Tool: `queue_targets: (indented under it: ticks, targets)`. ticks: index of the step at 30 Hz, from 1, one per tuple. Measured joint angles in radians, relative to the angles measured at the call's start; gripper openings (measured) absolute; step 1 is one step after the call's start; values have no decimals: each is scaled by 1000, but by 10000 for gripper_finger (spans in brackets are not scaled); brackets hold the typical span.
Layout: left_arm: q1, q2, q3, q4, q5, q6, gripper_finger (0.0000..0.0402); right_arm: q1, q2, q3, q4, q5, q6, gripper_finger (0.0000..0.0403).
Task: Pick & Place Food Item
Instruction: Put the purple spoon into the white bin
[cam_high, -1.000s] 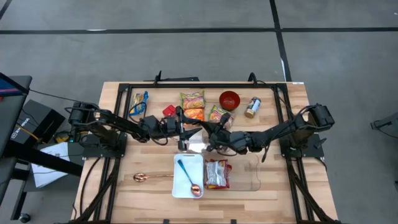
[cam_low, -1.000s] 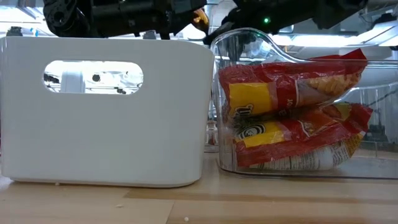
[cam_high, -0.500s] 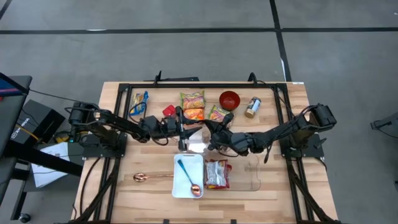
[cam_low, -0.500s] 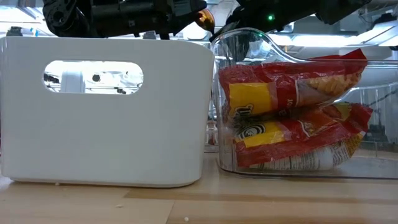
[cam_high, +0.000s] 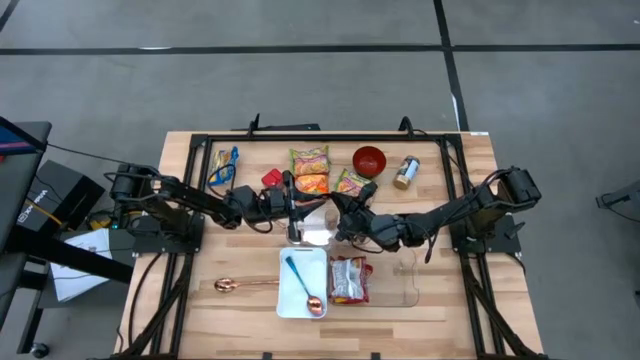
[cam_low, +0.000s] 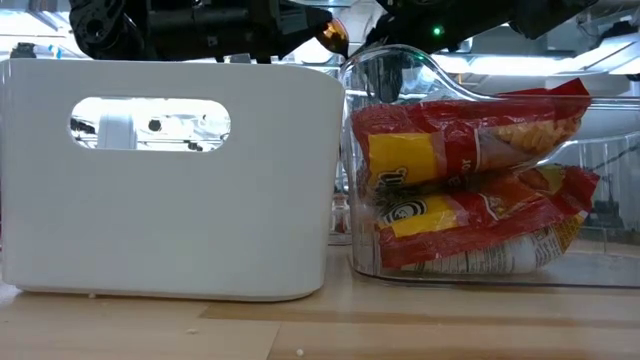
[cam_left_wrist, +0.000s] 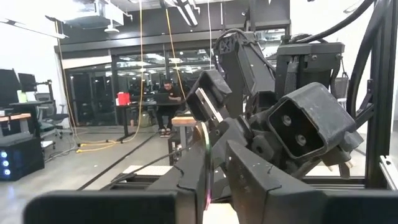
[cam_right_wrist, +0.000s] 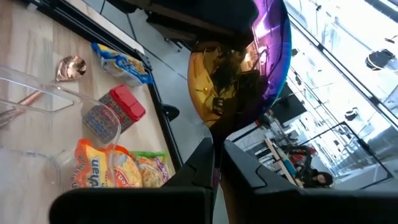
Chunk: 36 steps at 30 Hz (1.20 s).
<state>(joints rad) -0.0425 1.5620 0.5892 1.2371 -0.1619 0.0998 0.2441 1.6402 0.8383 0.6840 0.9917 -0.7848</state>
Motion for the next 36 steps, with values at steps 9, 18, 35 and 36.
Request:
queue_targets:
  ticks: [9,18,35,36]
  targets:
    - [10,0,0,-19,11,0,6,13,0,0,-5,8,26,54]
    - [10,0,0,-27,8,0,4,27,0,0,1,9,21,114]
    - [-4,-164,0,-340,-31,110,3,97,-163,0,-229,142,66,220]
    - [-10,-200,0,-399,-46,111,3,96,-178,0,-266,147,95,220]
